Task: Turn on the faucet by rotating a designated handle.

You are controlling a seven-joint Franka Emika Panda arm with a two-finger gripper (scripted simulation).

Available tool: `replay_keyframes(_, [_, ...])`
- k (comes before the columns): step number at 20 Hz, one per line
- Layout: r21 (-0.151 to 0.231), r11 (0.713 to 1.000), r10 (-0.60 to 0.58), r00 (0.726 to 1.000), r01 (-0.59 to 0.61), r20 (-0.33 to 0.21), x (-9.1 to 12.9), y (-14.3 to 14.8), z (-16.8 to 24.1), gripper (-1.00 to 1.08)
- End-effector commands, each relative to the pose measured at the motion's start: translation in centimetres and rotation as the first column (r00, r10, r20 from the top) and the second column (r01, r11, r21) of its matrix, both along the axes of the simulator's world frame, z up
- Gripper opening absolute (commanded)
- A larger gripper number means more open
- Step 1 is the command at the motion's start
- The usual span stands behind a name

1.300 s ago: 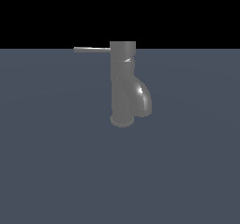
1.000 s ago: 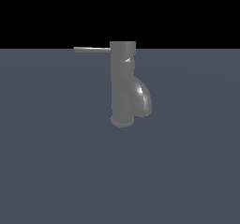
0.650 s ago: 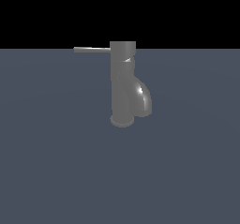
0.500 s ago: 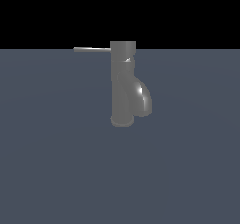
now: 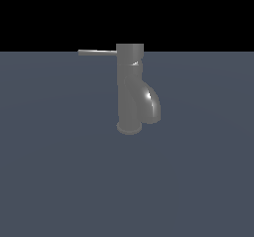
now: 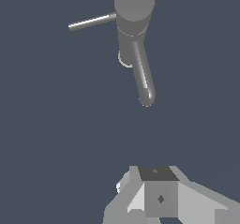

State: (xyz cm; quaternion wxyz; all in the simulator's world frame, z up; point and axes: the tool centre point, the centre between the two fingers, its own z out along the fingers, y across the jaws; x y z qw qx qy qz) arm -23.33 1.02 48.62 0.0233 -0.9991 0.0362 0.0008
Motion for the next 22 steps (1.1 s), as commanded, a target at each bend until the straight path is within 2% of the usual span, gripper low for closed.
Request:
replay_keyframes(1, [0.012, 0.999, -0.034, 0.999, 0.034, -0.004, 0.9, 0.2, -0.2, -1.0])
replay_keyframes(7, [0.043, 0.988, -0.15, 0.988, 0.151, -0.025, 4.0, 1.0, -1.1, -1.0])
replay_keyframes(12, [0.061, 0.962, -0.262, 0.964, 0.264, -0.05, 6.9, 1.8, -2.2, -1.0])
replay_keyframes(17, [0.067, 0.923, -0.373, 0.925, 0.378, -0.076, 9.8, 2.7, -3.7, -1.0])
replay_keyframes(22, [0.061, 0.87, -0.482, 0.871, 0.489, -0.1, 12.6, 3.7, -5.3, -1.0])
